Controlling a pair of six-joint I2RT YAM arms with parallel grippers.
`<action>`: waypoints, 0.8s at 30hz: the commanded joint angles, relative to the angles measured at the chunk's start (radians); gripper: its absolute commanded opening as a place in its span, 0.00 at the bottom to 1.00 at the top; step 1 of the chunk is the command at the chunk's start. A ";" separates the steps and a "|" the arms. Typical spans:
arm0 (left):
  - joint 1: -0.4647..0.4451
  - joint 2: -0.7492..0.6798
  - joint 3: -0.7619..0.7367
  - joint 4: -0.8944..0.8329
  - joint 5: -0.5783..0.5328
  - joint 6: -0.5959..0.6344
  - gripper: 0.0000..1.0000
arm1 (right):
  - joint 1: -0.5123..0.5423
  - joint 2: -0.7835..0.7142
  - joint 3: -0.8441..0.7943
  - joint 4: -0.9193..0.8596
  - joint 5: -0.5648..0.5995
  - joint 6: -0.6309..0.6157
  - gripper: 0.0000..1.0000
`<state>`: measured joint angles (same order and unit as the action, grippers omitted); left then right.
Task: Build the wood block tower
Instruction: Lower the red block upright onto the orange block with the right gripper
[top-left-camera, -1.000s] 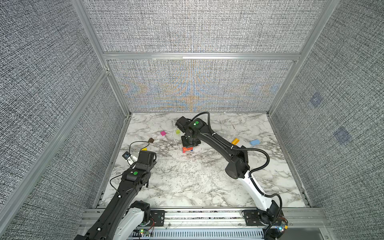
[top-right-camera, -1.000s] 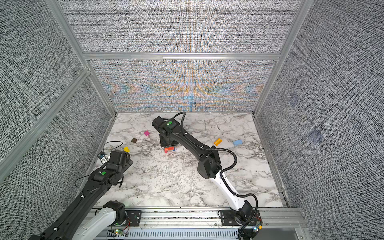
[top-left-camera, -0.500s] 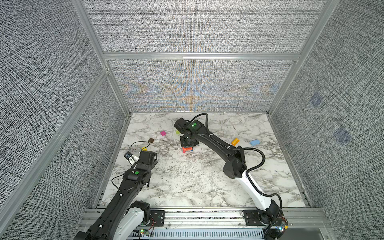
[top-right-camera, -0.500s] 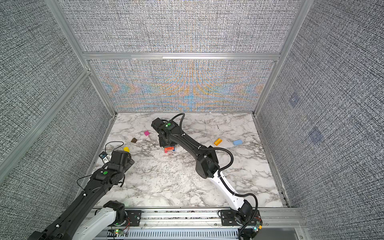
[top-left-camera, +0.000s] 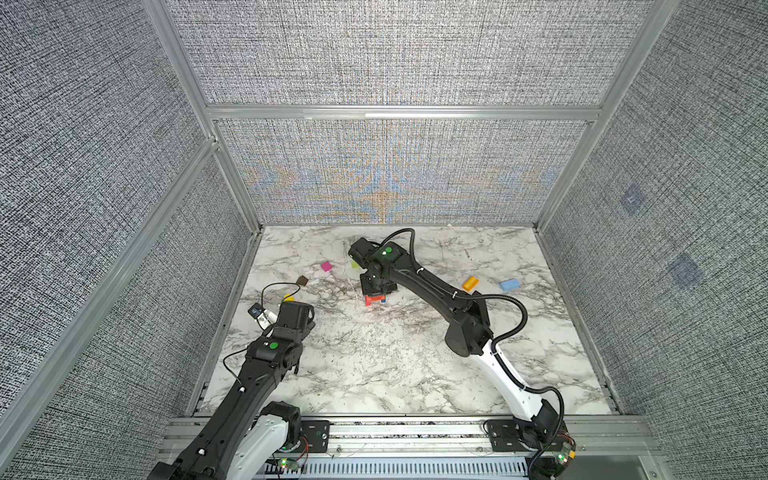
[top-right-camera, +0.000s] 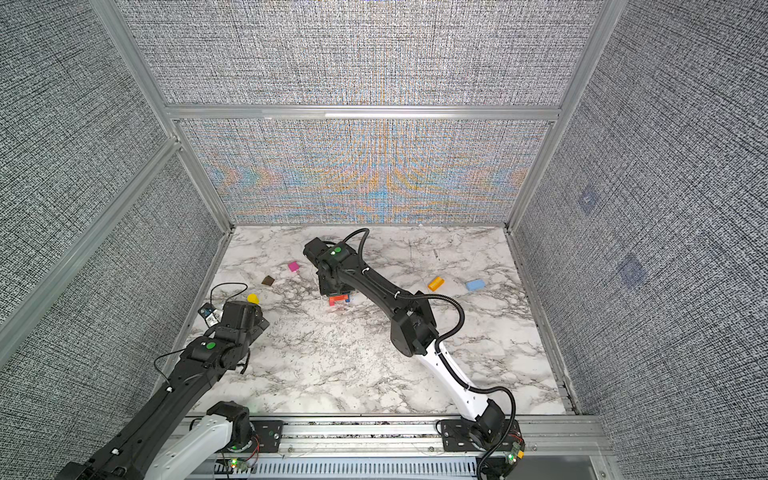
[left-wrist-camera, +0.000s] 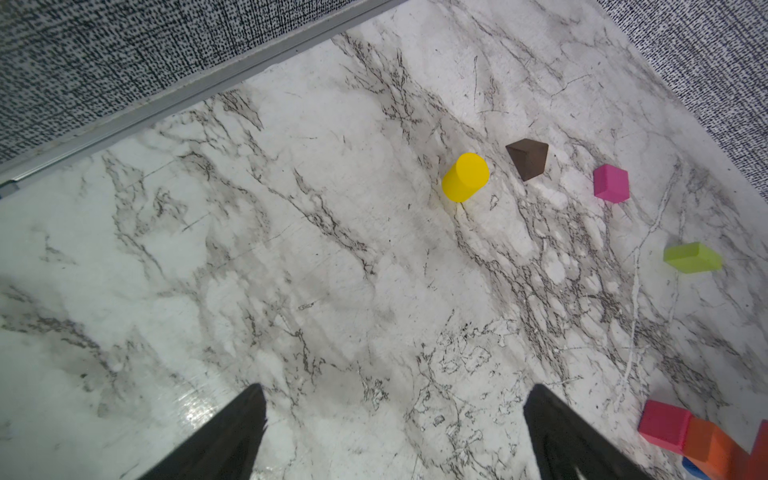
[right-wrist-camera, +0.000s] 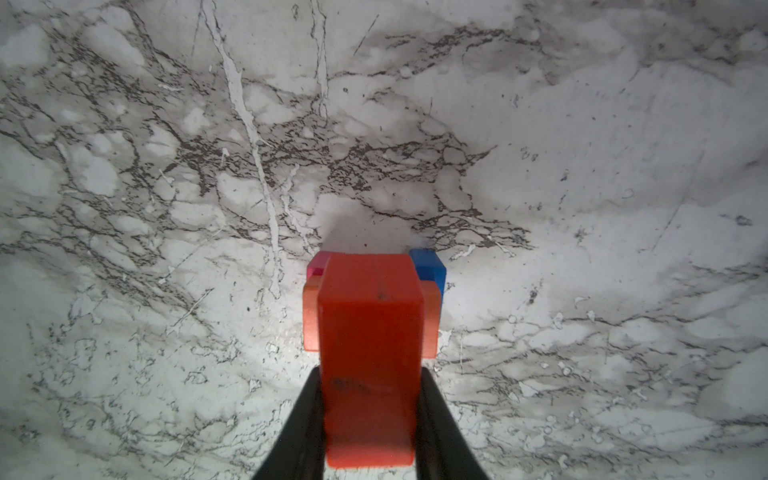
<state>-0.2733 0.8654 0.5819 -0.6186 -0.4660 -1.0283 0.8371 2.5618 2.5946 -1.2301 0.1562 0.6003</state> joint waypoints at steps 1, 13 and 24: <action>0.000 0.001 -0.001 0.015 0.008 0.005 0.99 | -0.001 -0.003 -0.009 -0.005 0.007 -0.009 0.18; 0.000 0.001 -0.002 0.023 0.022 0.014 0.99 | -0.003 -0.002 -0.005 0.014 -0.005 -0.012 0.19; 0.000 0.000 -0.005 0.031 0.043 0.024 0.99 | -0.003 0.009 -0.002 0.024 -0.008 -0.017 0.26</action>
<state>-0.2733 0.8680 0.5793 -0.6006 -0.4320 -1.0130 0.8330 2.5687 2.5866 -1.2140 0.1509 0.5941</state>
